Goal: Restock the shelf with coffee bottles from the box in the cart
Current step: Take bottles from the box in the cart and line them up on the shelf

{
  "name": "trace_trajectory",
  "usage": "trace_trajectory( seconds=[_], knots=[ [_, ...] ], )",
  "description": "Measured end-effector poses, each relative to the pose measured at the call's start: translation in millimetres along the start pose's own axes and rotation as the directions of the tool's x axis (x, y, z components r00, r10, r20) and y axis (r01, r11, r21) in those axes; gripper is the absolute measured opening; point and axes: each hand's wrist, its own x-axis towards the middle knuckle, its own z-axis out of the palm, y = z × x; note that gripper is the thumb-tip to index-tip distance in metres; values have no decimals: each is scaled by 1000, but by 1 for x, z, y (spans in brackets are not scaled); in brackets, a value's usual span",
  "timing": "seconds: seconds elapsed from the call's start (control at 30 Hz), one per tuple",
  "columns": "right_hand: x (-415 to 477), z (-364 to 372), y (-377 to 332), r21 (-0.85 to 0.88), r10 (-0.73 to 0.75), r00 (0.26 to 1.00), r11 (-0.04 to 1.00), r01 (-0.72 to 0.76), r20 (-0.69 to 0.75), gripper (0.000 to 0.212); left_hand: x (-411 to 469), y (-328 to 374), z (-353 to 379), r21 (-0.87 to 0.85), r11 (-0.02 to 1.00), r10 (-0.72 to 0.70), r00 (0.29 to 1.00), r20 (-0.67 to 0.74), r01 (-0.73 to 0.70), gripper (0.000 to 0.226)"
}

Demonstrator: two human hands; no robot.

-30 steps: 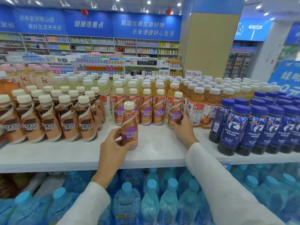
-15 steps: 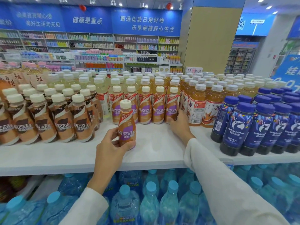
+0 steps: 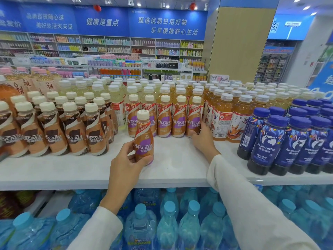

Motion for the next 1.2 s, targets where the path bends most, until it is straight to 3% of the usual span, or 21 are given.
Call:
trace_trajectory(
  seconds=[0.3,0.53,1.2],
  knots=[
    [-3,-2,-2,17,-14,1000,1000,14,16,58,-1,2,-2,12,1000,-6,1000,7,6,67],
    [-14,-6,-3,126,2,999,992,-6,36,56,23,1,-9,45,999,1,999,35,-2,62],
    [-26,-10,-5,45,-23,999,999,22,35,44,81,-16,-10,107,994,-18,1000,-4,18,61]
  ],
)
